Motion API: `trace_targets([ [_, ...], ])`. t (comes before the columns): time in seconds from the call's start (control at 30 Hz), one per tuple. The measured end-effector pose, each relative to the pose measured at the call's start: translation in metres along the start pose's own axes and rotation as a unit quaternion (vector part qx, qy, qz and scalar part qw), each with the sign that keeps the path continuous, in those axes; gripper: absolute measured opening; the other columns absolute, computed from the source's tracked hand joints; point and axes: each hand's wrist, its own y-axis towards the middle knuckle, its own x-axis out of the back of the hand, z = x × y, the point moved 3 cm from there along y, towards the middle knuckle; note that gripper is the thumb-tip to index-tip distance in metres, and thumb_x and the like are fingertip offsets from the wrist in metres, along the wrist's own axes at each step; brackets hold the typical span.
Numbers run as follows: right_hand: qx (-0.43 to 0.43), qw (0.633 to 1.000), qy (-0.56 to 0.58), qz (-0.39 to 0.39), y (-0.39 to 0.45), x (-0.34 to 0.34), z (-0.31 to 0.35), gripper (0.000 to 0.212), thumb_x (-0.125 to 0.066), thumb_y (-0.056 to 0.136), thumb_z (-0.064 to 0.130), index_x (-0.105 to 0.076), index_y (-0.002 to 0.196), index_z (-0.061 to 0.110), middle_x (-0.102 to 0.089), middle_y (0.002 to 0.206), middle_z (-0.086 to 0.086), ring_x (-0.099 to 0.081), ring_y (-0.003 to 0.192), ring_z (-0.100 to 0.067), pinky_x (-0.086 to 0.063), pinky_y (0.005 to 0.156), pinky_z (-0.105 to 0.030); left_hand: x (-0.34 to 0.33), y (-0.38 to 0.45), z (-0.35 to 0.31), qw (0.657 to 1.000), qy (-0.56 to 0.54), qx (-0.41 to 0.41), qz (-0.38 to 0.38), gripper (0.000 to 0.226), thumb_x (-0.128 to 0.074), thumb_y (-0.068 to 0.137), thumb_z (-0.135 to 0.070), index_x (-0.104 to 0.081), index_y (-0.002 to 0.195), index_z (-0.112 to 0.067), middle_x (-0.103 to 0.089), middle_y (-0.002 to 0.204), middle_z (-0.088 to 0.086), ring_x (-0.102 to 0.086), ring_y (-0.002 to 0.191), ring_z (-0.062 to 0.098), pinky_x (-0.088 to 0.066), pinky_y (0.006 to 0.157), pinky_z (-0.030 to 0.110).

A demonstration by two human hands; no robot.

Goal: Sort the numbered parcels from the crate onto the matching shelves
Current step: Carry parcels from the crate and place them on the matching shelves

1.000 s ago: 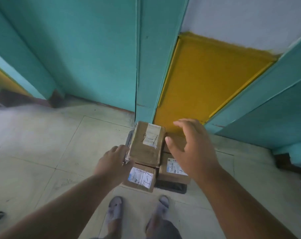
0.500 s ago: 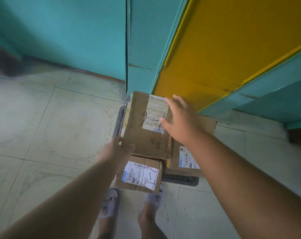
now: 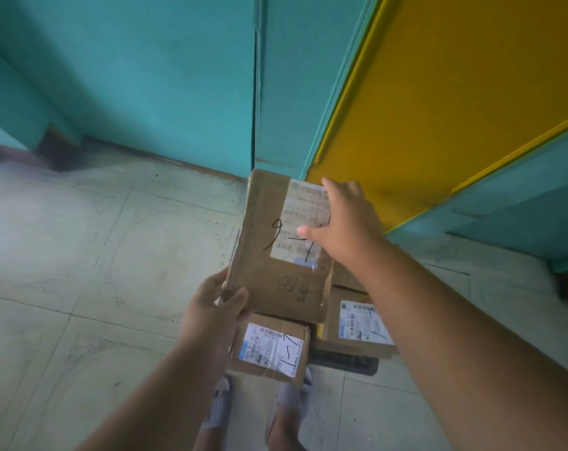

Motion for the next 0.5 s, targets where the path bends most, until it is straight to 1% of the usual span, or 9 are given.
trace_targets([
  [0.07,0.016,1.000,-0.010,-0.023,-0.025,0.052,0.026,0.097,-0.080,0.074,0.056,-0.031,0.151,0.023,-0.043,0.140,-0.005,-0.049,0.124,-0.028,-0.048,0.099,-0.041,0.006,-0.042,-0.032,0.999,-0.035,-0.016,0.013,0.037,-0.058,0.092,0.008,-0.058,0.122,-0.013,-0.063,0.119,0.011,-0.067,0.102,0.027,-0.056,0.087,0.040],
  [0.13,0.037,0.998,-0.020,-0.054,-0.055,0.109,0.054,0.092,-0.079,0.074,0.057,-0.036,0.147,0.021,-0.044,0.138,-0.004,-0.050,0.120,-0.027,-0.047,0.095,-0.037,0.016,-0.085,-0.064,0.997,-0.055,-0.038,0.030,0.037,-0.057,0.090,0.011,-0.059,0.120,-0.010,-0.064,0.120,0.014,-0.068,0.100,0.030,-0.055,0.087,0.041],
  [0.17,0.049,0.996,-0.024,-0.070,-0.074,0.136,0.067,0.089,-0.079,0.074,0.058,-0.038,0.145,0.021,-0.045,0.136,-0.004,-0.050,0.118,-0.026,-0.048,0.094,-0.036,0.022,-0.107,-0.080,0.996,-0.065,-0.050,0.045,0.038,-0.057,0.090,0.012,-0.059,0.121,-0.009,-0.065,0.119,0.015,-0.071,0.097,0.030,-0.055,0.087,0.041],
  [0.23,0.071,0.991,-0.032,-0.109,-0.110,0.185,0.091,0.084,-0.078,0.075,0.057,-0.041,0.140,0.020,-0.045,0.134,-0.005,-0.049,0.116,-0.026,-0.048,0.097,-0.039,0.034,-0.147,-0.110,0.991,-0.083,-0.077,0.074,0.041,-0.057,0.088,0.012,-0.059,0.123,-0.009,-0.069,0.114,0.013,-0.073,0.094,0.025,-0.054,0.088,0.041],
  [0.3,0.070,0.986,-0.028,-0.150,-0.143,0.228,0.109,0.081,-0.079,0.075,0.057,-0.041,0.136,0.019,-0.043,0.133,-0.007,-0.047,0.116,-0.028,-0.046,0.099,-0.041,0.043,-0.179,-0.142,0.984,-0.102,-0.104,0.102,0.042,-0.057,0.087,0.012,-0.061,0.121,-0.012,-0.072,0.111,0.011,-0.073,0.096,0.024,-0.052,0.090,0.041],
  [0.4,0.035,0.975,0.017,-0.219,-0.183,0.284,0.128,0.081,-0.081,0.072,0.055,-0.042,0.132,0.020,-0.043,0.132,-0.006,-0.044,0.117,-0.028,-0.042,0.099,-0.039,0.045,-0.216,-0.197,0.967,-0.111,-0.169,0.153,0.041,-0.057,0.089,0.010,-0.063,0.119,-0.016,-0.071,0.114,0.011,-0.070,0.103,0.026,-0.050,0.091,0.040],
  [0.43,0.026,0.969,0.043,-0.242,-0.195,0.301,0.135,0.079,-0.083,0.070,0.053,-0.043,0.129,0.020,-0.045,0.129,-0.005,-0.046,0.117,-0.027,-0.044,0.096,-0.038,0.044,-0.226,-0.216,0.959,-0.124,-0.191,0.168,0.041,-0.057,0.091,0.007,-0.061,0.123,-0.018,-0.069,0.115,0.012,-0.070,0.102,0.024,-0.050,0.091,0.038],
  [0.47,0.017,0.961,0.077,-0.265,-0.206,0.317,0.140,0.076,-0.085,0.068,0.051,-0.044,0.124,0.020,-0.049,0.125,-0.003,-0.050,0.113,-0.025,-0.049,0.090,-0.034,0.044,-0.237,-0.234,0.950,-0.143,-0.210,0.179,0.042,-0.058,0.093,0.002,-0.058,0.128,-0.020,-0.069,0.114,0.011,-0.069,0.101,0.021,-0.051,0.090,0.036],
  [0.5,0.007,0.951,0.115,-0.286,-0.217,0.332,0.145,0.073,-0.086,0.068,0.049,-0.044,0.120,0.020,-0.054,0.120,-0.001,-0.056,0.106,-0.022,-0.053,0.077,-0.027,0.043,-0.246,-0.252,0.943,-0.158,-0.227,0.185,0.043,-0.060,0.094,-0.005,-0.054,0.134,-0.020,-0.068,0.113,0.008,-0.069,0.098,0.018,-0.052,0.089,0.034],
])
